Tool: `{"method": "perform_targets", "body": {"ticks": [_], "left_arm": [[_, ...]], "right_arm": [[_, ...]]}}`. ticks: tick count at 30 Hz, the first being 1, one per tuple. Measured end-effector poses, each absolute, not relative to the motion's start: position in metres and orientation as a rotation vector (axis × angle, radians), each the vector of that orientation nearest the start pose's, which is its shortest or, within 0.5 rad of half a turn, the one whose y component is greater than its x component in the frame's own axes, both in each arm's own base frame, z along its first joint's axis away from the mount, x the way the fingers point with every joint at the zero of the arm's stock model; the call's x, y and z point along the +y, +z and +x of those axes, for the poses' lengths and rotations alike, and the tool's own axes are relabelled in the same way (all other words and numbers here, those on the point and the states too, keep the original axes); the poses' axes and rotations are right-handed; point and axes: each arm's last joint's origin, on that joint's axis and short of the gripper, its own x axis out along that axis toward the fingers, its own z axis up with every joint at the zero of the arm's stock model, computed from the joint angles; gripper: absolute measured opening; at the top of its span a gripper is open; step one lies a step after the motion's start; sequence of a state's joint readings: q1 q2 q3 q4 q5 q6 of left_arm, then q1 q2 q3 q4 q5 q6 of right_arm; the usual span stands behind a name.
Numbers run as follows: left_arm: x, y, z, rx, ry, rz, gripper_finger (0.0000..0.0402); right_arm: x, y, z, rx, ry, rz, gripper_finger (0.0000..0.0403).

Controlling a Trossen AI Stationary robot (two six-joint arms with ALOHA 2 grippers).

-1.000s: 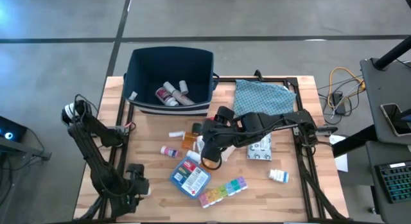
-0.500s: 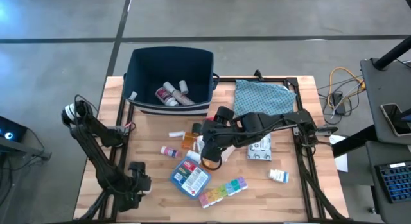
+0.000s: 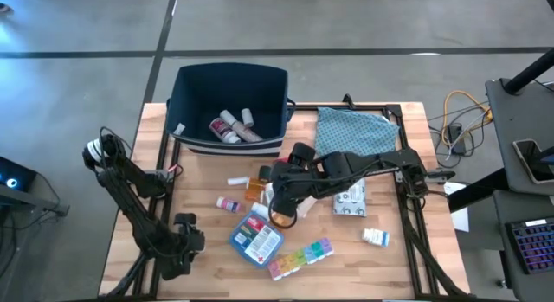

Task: Pick & place medical supplies in basket/bin
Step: Put the white pill bottle into the blue bin

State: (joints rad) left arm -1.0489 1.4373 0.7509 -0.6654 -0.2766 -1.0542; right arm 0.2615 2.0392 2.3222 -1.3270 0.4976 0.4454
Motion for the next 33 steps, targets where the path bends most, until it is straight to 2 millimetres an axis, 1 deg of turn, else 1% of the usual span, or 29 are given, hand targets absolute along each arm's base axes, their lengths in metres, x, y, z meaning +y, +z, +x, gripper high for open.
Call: {"method": "perform_targets", "body": {"ticks": [3,6,8,11,16,20,23,26,28,29,31,33], "left_arm": [[-0.197,0.164,0.125,1.207,0.000,-0.068,0.0173],[-0.197,0.165,0.126,1.205,0.003,-0.077,0.0181],[-0.196,0.167,0.125,1.201,0.011,-0.102,0.0186],[-0.195,0.172,0.125,1.189,0.020,-0.150,0.0183],[-0.189,0.187,0.123,1.098,0.050,-0.229,0.0171],[-0.179,0.205,0.121,1.018,0.074,-0.339,0.0171],[-0.170,0.233,0.120,0.909,0.116,-0.403,0.0171],[-0.159,0.275,0.121,0.698,0.180,-0.447,0.0171],[-0.147,0.306,0.121,0.527,0.244,-0.461,0.0171],[-0.140,0.323,0.122,0.433,0.279,-0.453,0.0171],[-0.126,0.351,0.122,0.255,0.369,-0.380,0.0171],[-0.108,0.375,0.122,0.156,0.468,-0.261,0.0171]], "right_arm": [[0.091,0.385,0.395,0.892,-0.421,0.020,0.0279],[0.091,0.385,0.395,0.892,-0.421,0.019,0.0279],[0.091,0.385,0.395,0.894,-0.421,0.019,0.0278],[0.091,0.384,0.394,0.896,-0.420,0.017,0.0276],[0.096,0.384,0.393,0.899,-0.404,-0.004,0.0268],[0.102,0.387,0.391,0.894,-0.381,-0.022,0.0262],[0.107,0.391,0.386,0.880,-0.369,-0.027,0.0260],[0.114,0.397,0.379,0.854,-0.382,-0.052,0.0261],[0.117,0.403,0.372,0.828,-0.404,-0.063,0.0263],[0.118,0.408,0.367,0.807,-0.422,-0.060,0.0263],[0.121,0.416,0.358,0.762,-0.469,-0.057,0.0262],[0.122,0.427,0.348,0.698,-0.517,-0.042,0.0261]]}}
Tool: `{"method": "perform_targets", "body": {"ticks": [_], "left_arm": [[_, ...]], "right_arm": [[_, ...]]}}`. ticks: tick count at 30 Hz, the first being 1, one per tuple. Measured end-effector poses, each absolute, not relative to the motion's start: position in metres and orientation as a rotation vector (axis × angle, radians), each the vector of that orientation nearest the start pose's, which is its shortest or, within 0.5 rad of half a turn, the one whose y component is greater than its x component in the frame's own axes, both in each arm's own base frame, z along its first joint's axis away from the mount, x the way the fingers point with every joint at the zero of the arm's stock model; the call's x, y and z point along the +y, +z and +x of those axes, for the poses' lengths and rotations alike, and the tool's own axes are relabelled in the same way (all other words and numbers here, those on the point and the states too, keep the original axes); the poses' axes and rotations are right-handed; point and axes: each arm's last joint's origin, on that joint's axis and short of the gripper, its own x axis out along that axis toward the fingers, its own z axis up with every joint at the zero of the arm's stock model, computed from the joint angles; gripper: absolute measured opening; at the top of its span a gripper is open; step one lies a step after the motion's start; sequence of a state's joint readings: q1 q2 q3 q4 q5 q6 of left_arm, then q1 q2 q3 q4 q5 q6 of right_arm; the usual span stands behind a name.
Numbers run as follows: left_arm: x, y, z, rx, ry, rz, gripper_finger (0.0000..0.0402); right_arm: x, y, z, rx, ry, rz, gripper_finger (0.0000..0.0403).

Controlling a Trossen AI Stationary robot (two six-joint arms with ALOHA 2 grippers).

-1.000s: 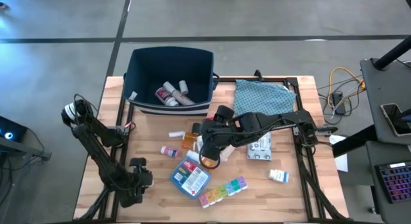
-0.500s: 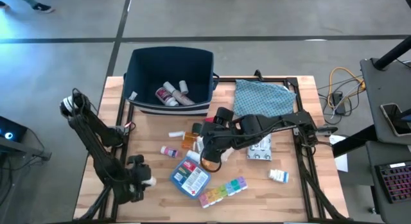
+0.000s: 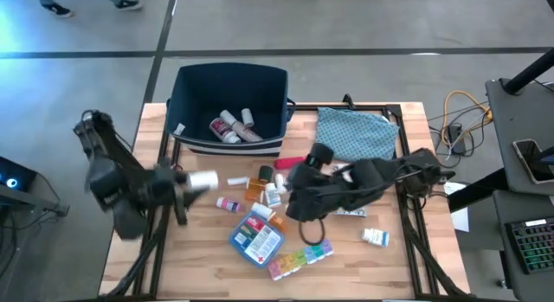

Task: Pick & place medical supplies in basket/bin
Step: Put the white pill bottle into the blue bin, then put the rolled gauze into the blue bin

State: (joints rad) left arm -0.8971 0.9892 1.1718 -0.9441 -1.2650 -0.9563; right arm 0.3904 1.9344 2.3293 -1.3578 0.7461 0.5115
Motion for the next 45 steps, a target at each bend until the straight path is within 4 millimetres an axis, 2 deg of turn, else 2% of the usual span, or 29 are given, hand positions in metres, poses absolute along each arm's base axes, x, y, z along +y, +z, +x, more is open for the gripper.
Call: {"method": "perform_targets", "body": {"ticks": [2,5,8,11,14,17,20,25,28,31,34,37,41,45], "left_arm": [[-0.085,0.390,0.125,0.157,0.560,-0.163,0.0171],[-0.043,0.396,0.132,0.265,0.664,-0.110,0.0171],[0.002,0.391,0.142,0.404,0.661,-0.116,0.0171],[0.050,0.392,0.139,0.445,0.676,-0.111,0.0171],[0.092,0.391,0.131,0.437,0.605,-0.221,0.0171],[0.121,0.382,0.120,0.459,0.550,-0.351,0.0177],[0.135,0.376,0.119,0.476,0.566,-0.393,0.0201],[0.135,0.376,0.120,0.492,0.535,-0.327,0.0268],[0.128,0.379,0.121,0.492,0.504,-0.279,0.0307],[0.115,0.387,0.115,0.459,0.480,-0.257,0.0326],[0.084,0.403,0.093,0.385,0.459,-0.214,0.0328],[0.052,0.402,0.069,0.363,0.421,-0.268,0.0321],[0.015,0.393,0.032,0.270,0.404,-0.353,0.0306],[-0.008,0.376,0.006,0.149,0.405,-0.414,0.0297]], "right_arm": [[0.121,0.433,0.342,0.646,-0.567,-0.027,0.0260],[0.115,0.434,0.343,0.629,-0.602,0.012,0.0263],[0.105,0.431,0.347,0.634,-0.636,0.040,0.0263],[0.097,0.424,0.355,0.646,-0.663,0.042,0.0260],[0.093,0.414,0.365,0.687,-0.650,0.060,0.0259],[0.090,0.406,0.371,0.722,-0.637,0.092,0.0260],[0.091,0.401,0.373,0.739,-0.637,0.101,0.0264],[0.092,0.396,0.374,0.762,-0.622,0.118,0.0271],[0.094,0.390,0.378,0.787,-0.576,0.126,0.0274],[0.098,0.380,0.386,0.804,-0.486,0.119,0.0274],[0.105,0.365,0.401,0.783,-0.337,0.129,0.0270],[0.106,0.344,0.419,0.725,-0.225,0.113,0.0266],[0.090,0.314,0.440,0.618,-0.114,0.136,0.0260],[0.067,0.285,0.455,0.523,-0.085,0.152,0.0258]]}}
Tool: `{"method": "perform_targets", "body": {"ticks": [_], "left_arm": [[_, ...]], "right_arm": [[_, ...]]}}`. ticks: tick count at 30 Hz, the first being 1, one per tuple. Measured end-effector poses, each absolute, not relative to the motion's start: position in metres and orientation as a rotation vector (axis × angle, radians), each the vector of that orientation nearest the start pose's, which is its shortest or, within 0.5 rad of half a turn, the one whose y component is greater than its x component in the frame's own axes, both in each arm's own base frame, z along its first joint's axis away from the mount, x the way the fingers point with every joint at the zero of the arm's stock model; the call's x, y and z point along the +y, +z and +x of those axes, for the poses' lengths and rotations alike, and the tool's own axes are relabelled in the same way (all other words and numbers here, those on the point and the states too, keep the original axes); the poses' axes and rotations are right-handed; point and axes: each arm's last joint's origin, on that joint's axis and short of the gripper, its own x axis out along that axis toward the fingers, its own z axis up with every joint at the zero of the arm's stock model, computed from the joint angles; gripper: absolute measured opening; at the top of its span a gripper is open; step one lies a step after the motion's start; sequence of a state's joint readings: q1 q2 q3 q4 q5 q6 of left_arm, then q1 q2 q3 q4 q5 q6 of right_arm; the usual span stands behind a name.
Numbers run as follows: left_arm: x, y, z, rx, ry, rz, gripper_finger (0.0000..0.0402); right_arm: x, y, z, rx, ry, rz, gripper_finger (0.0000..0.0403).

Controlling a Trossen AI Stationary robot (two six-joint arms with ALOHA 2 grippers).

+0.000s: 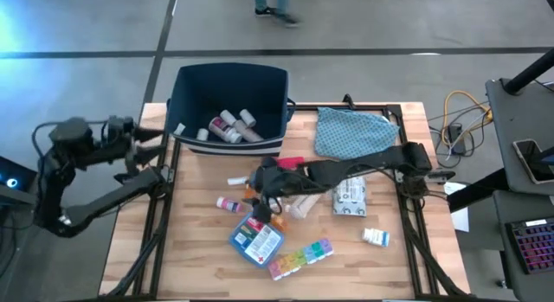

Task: Pick & place medical supplies in basket/bin
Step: Put the rolled gauze into the blue bin

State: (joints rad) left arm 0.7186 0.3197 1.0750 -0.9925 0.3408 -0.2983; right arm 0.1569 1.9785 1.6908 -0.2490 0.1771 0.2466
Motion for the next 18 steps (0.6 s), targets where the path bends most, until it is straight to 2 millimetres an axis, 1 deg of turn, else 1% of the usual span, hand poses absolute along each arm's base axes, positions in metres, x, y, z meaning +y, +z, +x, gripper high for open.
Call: {"method": "perform_targets", "body": {"ticks": [4,7,10,12,14,18], "left_arm": [[-0.020,0.356,-0.008,0.083,0.402,-0.446,0.0294],[-0.024,0.343,-0.012,0.076,0.386,-0.454,0.0294],[-0.026,0.329,-0.012,0.102,0.329,-0.471,0.0294],[-0.026,0.318,-0.011,0.143,0.317,-0.497,0.0294],[-0.026,0.310,-0.011,0.173,0.319,-0.505,0.0294],[-0.026,0.296,-0.010,0.257,0.322,-0.507,0.0294]], "right_arm": [[0.047,0.258,0.470,0.517,-0.043,0.194,0.0260],[0.037,0.233,0.486,0.554,-0.020,0.211,0.0260],[0.029,0.212,0.507,0.591,-0.023,0.164,0.0262],[0.023,0.205,0.522,0.610,-0.038,0.121,0.0265],[0.013,0.199,0.533,0.669,-0.103,0.084,0.0267],[-0.011,0.188,0.545,0.837,-0.195,0.083,0.0269]]}}
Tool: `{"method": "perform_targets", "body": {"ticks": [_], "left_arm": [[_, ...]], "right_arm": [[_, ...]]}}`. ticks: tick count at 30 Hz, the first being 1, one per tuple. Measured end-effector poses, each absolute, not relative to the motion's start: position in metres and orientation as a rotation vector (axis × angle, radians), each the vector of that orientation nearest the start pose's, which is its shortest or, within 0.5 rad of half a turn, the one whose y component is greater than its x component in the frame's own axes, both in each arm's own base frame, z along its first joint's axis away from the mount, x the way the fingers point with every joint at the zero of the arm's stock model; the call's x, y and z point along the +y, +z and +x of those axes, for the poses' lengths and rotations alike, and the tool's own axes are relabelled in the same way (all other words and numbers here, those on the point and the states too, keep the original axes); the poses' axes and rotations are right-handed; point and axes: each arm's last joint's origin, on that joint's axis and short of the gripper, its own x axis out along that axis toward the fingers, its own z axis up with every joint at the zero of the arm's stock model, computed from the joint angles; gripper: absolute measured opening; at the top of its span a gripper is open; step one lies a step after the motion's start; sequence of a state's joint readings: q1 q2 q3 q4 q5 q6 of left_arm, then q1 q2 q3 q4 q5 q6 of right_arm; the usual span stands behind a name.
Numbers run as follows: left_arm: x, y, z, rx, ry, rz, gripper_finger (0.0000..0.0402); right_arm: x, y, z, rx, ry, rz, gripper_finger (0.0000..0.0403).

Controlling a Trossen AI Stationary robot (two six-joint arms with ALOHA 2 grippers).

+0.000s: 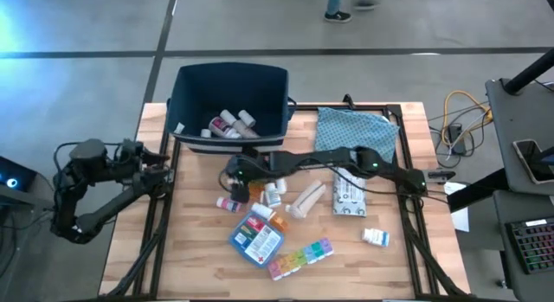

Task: Pick & place medical supplies in basket/bin
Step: Put the rolled gauze into the blue bin

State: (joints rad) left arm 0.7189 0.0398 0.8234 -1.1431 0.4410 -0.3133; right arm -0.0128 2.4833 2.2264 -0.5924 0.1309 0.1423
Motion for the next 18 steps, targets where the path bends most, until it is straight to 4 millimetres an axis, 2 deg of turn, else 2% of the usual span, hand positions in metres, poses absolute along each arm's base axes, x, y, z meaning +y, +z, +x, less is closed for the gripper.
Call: {"method": "perform_targets", "body": {"ticks": [4,8,12,18], "left_arm": [[-0.024,0.292,-0.009,0.282,0.317,-0.488,0.0294],[-0.022,0.291,-0.006,0.300,0.313,-0.461,0.0294],[-0.020,0.290,-0.004,0.318,0.315,-0.467,0.0294],[-0.017,0.289,-0.002,0.327,0.343,-0.477,0.0294]], "right_arm": [[-0.020,0.176,0.550,0.936,-0.184,0.049,0.0268],[-0.021,0.170,0.551,0.939,-0.120,-0.004,0.0262],[-0.023,0.164,0.554,0.932,-0.126,-0.028,0.0255],[-0.026,0.138,0.558,0.957,-0.102,-0.021,0.0254]]}}
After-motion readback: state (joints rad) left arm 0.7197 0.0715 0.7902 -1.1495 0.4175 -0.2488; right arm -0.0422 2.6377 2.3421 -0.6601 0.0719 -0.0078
